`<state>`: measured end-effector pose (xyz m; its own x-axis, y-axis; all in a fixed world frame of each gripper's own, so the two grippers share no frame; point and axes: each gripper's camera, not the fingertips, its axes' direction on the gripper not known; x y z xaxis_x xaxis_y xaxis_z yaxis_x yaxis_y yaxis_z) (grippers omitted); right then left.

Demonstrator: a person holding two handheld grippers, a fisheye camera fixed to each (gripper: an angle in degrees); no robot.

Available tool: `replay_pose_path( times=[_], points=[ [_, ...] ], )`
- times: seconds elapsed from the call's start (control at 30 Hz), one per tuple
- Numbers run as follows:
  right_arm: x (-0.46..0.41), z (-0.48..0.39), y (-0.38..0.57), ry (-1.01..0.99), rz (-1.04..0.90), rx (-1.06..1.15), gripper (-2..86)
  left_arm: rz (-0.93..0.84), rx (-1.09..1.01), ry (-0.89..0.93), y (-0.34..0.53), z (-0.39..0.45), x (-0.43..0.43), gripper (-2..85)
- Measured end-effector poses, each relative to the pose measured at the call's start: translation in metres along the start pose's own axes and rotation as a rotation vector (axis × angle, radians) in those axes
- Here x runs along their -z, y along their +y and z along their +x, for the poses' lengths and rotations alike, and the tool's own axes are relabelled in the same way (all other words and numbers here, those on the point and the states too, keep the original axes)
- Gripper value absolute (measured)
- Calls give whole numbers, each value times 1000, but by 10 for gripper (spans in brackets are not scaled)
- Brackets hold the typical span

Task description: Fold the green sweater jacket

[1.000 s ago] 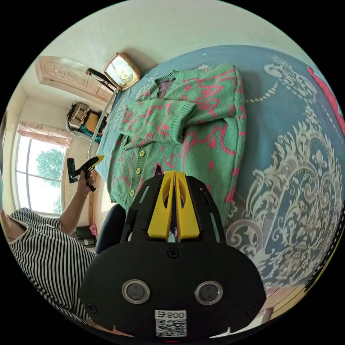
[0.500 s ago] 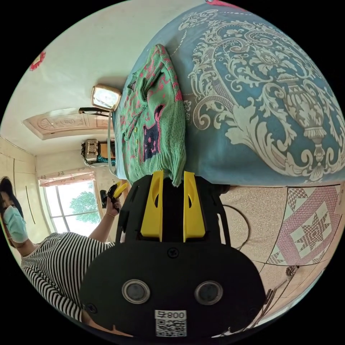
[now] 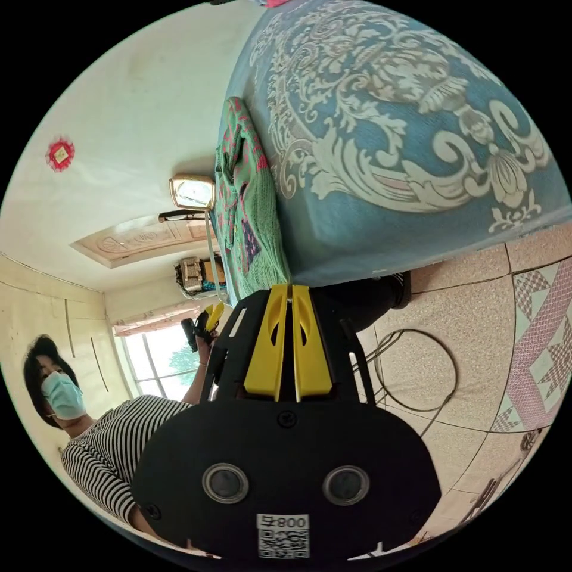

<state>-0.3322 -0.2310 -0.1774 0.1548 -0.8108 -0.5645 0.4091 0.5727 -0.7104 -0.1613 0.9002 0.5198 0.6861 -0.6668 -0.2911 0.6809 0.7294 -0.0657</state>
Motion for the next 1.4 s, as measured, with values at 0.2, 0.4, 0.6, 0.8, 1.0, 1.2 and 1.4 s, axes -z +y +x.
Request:
replay_pose_path(
  times=[0.2,0.4,0.6,0.8,1.0,1.2,1.4],
  points=[
    [9,13,15,64,19,4,17,59,160,-85,39,-34,34,116],
    [18,0,21,150,65,36,81,158,406,-86,83,-96,62,151],
    [-3,-11,12,212,-6,58,98,92,478,15,94,-137,46,176],
    [-27,-2,15,218,-74,3,98,43,476,136,99,-153,33,155],
    [-26,7,20,208,-78,-26,63,61,491,172,119,-151,47,101],
    [-24,-1,29,178,-107,26,27,123,444,274,136,-135,69,39],
    [-3,-26,41,86,-91,118,19,159,304,332,128,-101,104,34]
  ],
)
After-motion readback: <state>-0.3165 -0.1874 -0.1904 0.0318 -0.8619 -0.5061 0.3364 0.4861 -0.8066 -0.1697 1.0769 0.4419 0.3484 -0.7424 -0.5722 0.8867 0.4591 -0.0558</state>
